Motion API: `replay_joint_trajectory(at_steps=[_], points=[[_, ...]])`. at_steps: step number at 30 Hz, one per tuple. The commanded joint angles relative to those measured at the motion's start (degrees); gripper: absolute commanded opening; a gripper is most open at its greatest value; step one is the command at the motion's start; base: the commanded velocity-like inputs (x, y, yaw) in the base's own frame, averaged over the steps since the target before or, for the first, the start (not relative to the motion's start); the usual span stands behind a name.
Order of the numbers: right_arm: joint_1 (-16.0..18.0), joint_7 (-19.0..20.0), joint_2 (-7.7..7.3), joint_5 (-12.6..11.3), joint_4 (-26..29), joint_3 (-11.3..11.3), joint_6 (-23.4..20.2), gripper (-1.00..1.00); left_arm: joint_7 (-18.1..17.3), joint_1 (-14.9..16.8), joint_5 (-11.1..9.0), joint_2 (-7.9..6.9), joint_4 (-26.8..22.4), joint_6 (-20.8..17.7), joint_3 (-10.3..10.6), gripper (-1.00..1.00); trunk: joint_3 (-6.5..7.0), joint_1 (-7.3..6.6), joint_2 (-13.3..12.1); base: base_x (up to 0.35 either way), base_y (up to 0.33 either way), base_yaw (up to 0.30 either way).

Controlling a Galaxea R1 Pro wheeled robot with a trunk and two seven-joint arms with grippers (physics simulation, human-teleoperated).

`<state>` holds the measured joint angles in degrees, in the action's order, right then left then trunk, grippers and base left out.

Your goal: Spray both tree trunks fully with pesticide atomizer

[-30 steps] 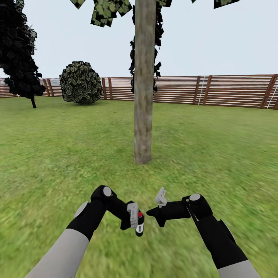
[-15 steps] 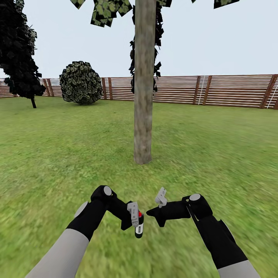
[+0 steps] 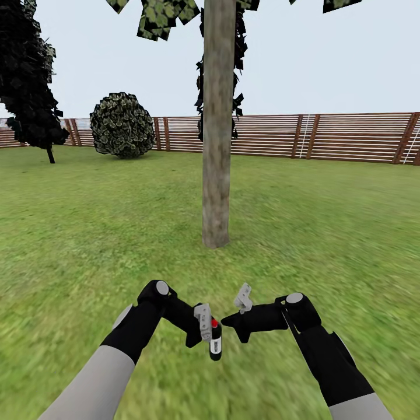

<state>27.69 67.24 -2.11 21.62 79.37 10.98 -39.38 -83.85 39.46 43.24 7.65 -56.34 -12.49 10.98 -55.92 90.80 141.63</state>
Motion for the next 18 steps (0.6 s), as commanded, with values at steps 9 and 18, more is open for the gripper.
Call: replay_joint_trajectory(at_steps=[9,18], points=[[0.0,0.0,0.00,0.0,0.0,0.0,0.0,-1.00,0.0,0.0,-0.5,0.69,0.0,0.0,0.0,-1.00,0.00,0.00,0.0,0.000,0.000,0.000],[0.0,0.0,0.00,0.0,0.0,0.0,0.0,-1.00,0.0,0.0,-0.5,0.80,0.0,0.0,0.0,-1.00,0.00,0.00,0.0,0.000,0.000,0.000]])
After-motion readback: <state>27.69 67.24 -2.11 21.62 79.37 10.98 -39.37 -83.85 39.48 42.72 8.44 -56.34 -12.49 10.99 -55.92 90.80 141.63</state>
